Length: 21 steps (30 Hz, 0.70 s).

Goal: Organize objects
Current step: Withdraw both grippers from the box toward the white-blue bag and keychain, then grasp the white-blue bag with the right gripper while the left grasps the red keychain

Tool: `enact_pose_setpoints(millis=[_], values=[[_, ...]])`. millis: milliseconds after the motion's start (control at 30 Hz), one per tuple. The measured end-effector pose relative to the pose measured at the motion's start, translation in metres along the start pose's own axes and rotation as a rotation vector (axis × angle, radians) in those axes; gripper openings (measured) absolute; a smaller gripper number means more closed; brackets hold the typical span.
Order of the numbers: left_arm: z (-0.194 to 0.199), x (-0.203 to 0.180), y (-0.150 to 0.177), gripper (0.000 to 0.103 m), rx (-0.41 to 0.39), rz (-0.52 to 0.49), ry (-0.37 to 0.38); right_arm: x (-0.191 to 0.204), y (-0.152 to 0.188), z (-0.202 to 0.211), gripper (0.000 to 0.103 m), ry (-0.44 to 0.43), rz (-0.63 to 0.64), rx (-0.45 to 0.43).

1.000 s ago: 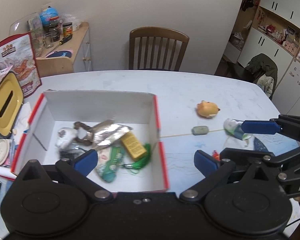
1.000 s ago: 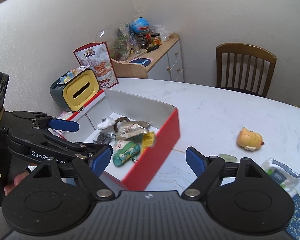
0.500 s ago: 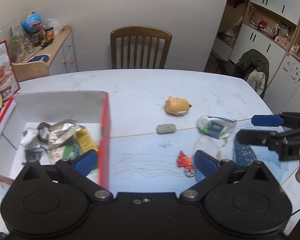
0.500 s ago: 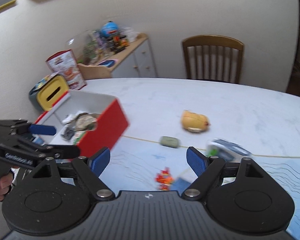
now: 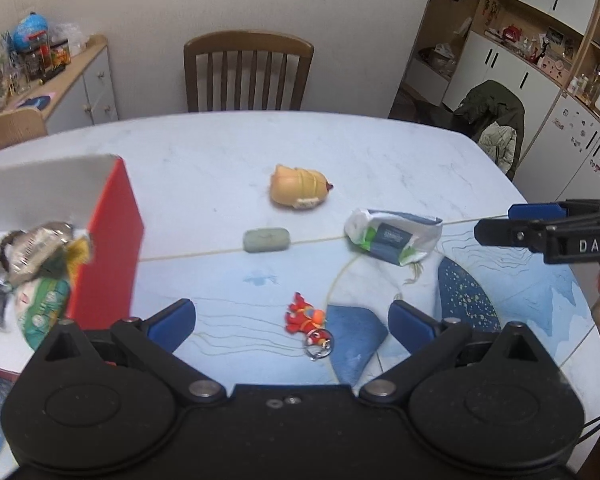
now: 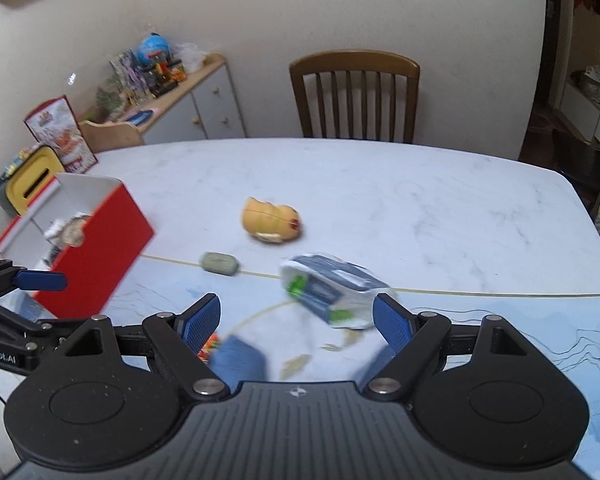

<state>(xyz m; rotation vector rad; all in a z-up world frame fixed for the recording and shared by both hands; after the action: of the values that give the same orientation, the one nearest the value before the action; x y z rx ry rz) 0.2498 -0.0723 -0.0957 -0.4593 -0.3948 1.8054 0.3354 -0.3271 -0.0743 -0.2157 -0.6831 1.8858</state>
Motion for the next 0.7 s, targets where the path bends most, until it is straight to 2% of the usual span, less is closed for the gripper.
enact_pose_setpoints(millis=[133,267,700], values=[[-0.021,-0.004,0.001,0.102,0.024,0.022,-0.005,-0.013,-0.005,-0.016,0.084,0.015,0.018,0.025],[-0.041,-0.007,0.002,0.102,0.043,0.038,-0.020,-0.025,-0.012,-0.037,0.084,-0.010,0.018,0.058],[-0.089,-0.008,0.008,0.100,0.097,0.065,-0.055,-0.031,-0.032,-0.103,0.084,0.010,0.194,0.120]])
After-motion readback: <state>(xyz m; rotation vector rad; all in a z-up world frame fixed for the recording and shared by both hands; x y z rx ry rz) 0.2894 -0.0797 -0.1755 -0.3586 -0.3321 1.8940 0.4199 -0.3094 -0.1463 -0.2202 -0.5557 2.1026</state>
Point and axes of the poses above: each gripper's, at about its wrist camera, not at the fingertips, and z roughly against the way its jaws point, x to its left, y to its underside, the point moved 3 cm from there along -z, roughly the way its jaws point, and after that the axes turned 8 degrees about x, right-handed, at the moved point
